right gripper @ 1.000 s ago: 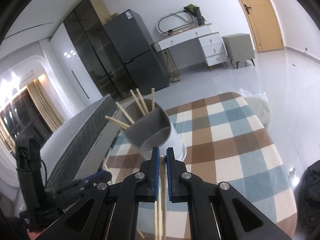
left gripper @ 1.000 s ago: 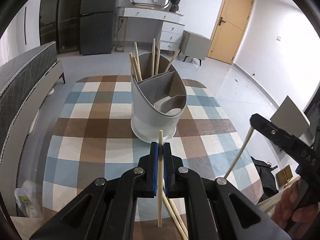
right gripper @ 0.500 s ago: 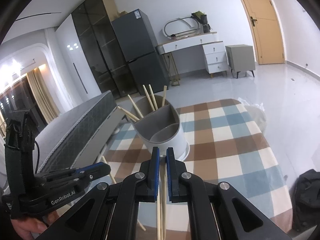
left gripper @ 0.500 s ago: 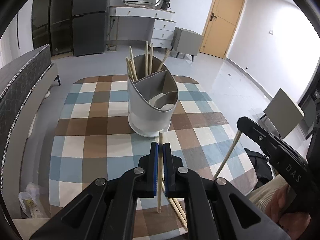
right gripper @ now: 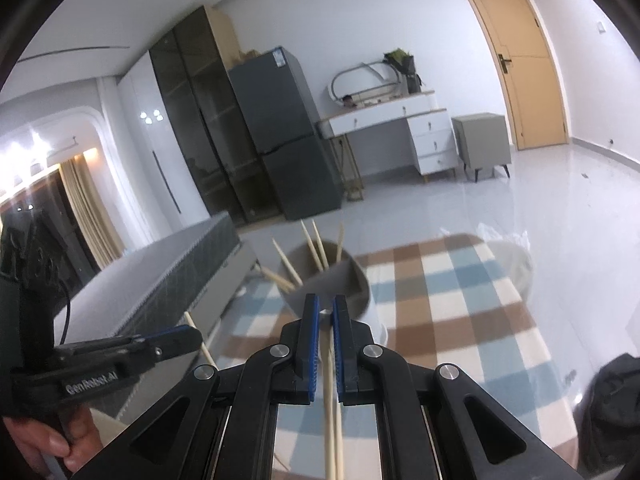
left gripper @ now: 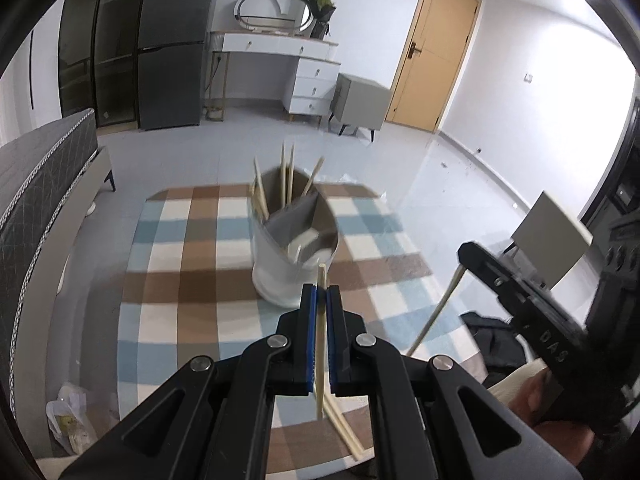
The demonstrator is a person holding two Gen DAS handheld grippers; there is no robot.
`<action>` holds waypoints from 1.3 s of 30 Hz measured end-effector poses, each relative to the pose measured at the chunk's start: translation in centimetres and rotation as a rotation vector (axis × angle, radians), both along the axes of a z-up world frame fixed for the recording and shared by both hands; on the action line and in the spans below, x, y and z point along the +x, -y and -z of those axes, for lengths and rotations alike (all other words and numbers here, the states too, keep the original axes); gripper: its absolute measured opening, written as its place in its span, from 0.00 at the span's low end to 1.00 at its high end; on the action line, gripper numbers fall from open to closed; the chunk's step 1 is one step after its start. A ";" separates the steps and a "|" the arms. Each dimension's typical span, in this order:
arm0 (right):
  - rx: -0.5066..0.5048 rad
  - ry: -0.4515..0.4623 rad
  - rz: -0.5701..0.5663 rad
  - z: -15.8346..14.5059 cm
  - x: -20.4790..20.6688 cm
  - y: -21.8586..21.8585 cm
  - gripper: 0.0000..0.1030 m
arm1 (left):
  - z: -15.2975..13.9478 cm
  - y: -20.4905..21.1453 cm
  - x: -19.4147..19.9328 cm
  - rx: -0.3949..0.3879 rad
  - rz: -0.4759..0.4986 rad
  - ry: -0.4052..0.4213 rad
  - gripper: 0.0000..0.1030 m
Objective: Organize utensils
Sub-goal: 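Lift both held chopsticks up toward the grey holder, then lower both chopsticks into the holder and open both grippers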
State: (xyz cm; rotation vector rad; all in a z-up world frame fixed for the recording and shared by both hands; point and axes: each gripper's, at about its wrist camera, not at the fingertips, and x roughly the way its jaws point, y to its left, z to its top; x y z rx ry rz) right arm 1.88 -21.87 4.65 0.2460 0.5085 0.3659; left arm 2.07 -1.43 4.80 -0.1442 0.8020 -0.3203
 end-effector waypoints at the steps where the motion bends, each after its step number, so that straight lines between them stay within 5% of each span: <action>1: -0.001 0.016 0.000 -0.6 0.4 0.0 0.06 | -0.7 0.0 0.3 0.004 -0.001 0.007 0.00; 12: 0.045 0.119 -0.027 -7.0 6.4 -0.4 0.06 | -7.1 -0.3 5.7 -0.035 -0.035 0.072 0.00; 21: 0.049 0.193 -0.055 -11.1 11.8 -2.2 0.06 | -9.1 -0.9 11.5 -0.001 -0.070 0.119 0.00; 27: 0.064 0.174 -0.073 -10.8 14.8 -3.7 0.06 | -7.8 -1.8 14.2 0.001 -0.107 0.143 0.00; 39: 0.111 0.122 -0.020 -6.8 18.4 -3.8 0.06 | -2.2 -2.6 17.6 -0.016 -0.143 0.060 0.00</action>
